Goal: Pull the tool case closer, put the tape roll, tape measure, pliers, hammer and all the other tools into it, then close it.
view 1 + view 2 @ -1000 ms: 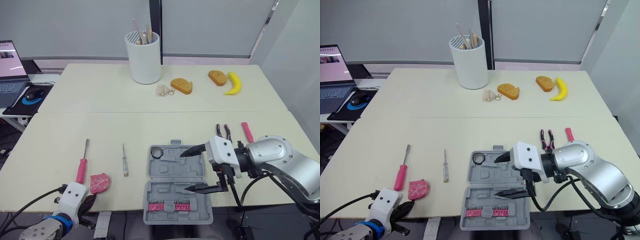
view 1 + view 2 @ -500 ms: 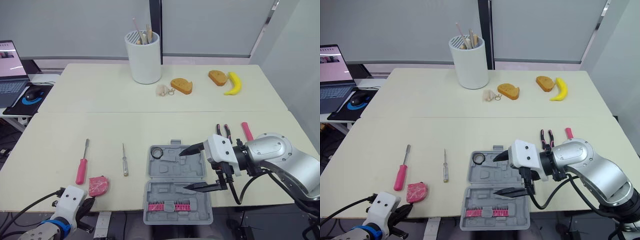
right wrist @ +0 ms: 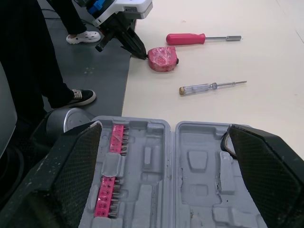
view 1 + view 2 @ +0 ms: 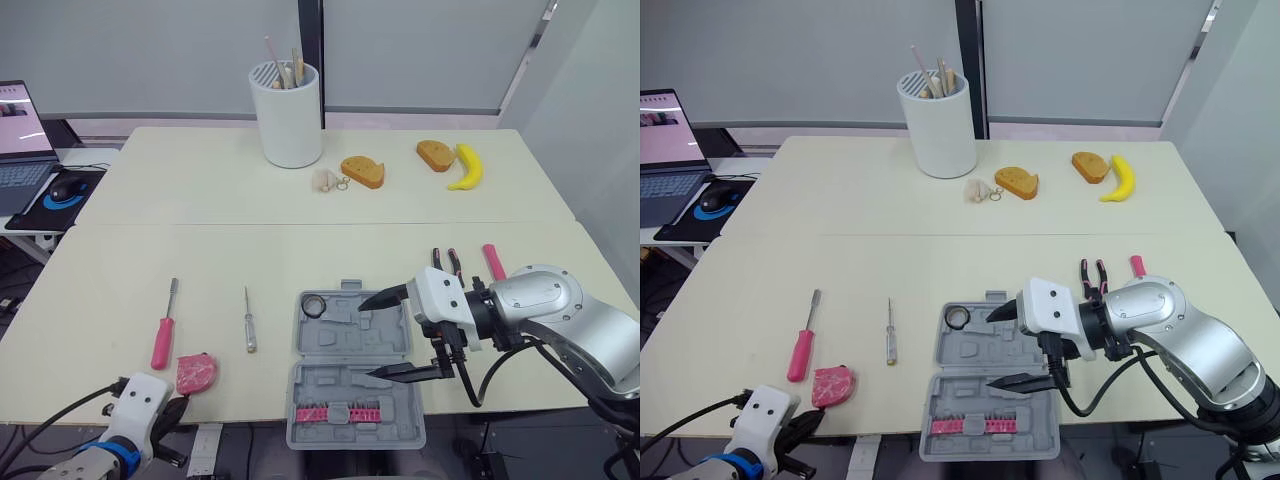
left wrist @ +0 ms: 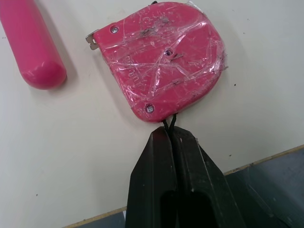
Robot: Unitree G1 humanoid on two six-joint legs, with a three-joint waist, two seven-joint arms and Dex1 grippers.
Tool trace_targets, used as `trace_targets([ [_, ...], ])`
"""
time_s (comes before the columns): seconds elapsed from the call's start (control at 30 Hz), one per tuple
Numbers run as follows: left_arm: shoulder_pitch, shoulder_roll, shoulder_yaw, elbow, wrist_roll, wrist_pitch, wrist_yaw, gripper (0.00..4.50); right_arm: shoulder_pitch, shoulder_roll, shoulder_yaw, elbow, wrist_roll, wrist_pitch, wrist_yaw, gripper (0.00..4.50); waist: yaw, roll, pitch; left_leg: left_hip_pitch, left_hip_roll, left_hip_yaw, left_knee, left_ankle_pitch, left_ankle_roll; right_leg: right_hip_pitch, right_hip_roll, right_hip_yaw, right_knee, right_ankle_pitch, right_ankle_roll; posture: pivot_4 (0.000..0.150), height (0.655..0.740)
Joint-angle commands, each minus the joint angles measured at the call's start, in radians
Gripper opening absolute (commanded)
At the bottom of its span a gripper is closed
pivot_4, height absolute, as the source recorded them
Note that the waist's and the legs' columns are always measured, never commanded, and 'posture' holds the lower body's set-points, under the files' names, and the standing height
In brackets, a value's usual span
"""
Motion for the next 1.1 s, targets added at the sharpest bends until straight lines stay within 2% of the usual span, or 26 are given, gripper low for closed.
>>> trace_targets([
  [0.03,0.037,-0.006,0.02,0.033,0.018,0.002,-0.002,0.04,-0.014,0.001,-0.003,-0.013,0.002,-0.016,0.002,4.5,0.0,0.0,0.0,0.0,0.0,0.0,0.0,0.0,0.0,0.0,0.0,0.0,0.0,0.0,0.0,0.15,0.7303],
  [0.33,0.019,-0.012,0.014,0.063,0.0,-0.042,-0.031,0.04,-0.013,0.0,0.005,-0.007,-0.008,-0.027,0.0,4.5,0.0,0.001,0.0,0.0,0.0,0.0,0.0,0.0,0.0,0.0,0.0,0.0,0.0,0.0,0.0,0.15,0.7303],
  [0.5,0.056,-0.007,0.069,0.005,-0.049,-0.043,-0.079,1.16,-0.006,-0.005,-0.002,-0.011,-0.005,-0.028,0.0,4.5,0.0,0.0,0.001,0.0,0.0,0.0,0.0,0.0,0.0,0.0,0.0,0.0,0.0,0.0,0.0,0.15,0.7303],
  [0.67,0.121,0.036,0.154,-0.022,-0.084,-0.124,-0.196,2.78,-0.012,-0.005,-0.01,-0.018,0.004,-0.025,0.0,4.5,0.001,-0.001,0.002,-0.001,0.0,0.0,0.0,0.0,0.0,-0.001,0.0,0.0,-0.001,0.0,0.0,0.15,0.7303],
  [0.83,0.096,0.154,0.224,0.092,-0.09,-0.316,-0.403,4.37,-0.056,0.004,-0.003,-0.034,0.012,-0.007,-0.007,4.5,0.006,0.0,0.003,-0.001,0.0,-0.002,0.0,0.0,0.0,-0.005,0.0,-0.002,-0.001,-0.004,-0.007,0.15,0.7303],
  [0.93,0.014,0.24,0.244,0.217,-0.116,-0.436,-0.546,4.44,-0.084,0.008,0.002,-0.043,0.019,0.011,-0.013,4.5,0.006,0.0,0.003,-0.001,0.0,-0.001,0.0,0.0,0.0,-0.005,0.0,-0.002,-0.001,-0.004,-0.007,0.15,0.7303],
  [1.0,-0.072,0.339,0.219,0.363,-0.104,-0.591,-0.704,4.44,-0.1,0.012,0.007,-0.048,0.029,0.034,-0.016,4.5,0.006,0.0,0.002,-0.001,0.0,-0.001,0.0,0.0,0.0,-0.006,0.0,-0.002,-0.001,-0.003,-0.006,0.15,0.7303],
  [1.1,-0.209,0.423,0.174,0.556,-0.084,-0.764,-0.832,4.44,-0.106,0.01,0.023,-0.051,0.022,0.047,-0.018,4.5,0.004,0.0,0.003,-0.001,0.0,-0.001,-0.002,0.0,0.0,-0.007,0.0,-0.002,-0.001,-0.003,-0.007,0.15,0.7303],
])
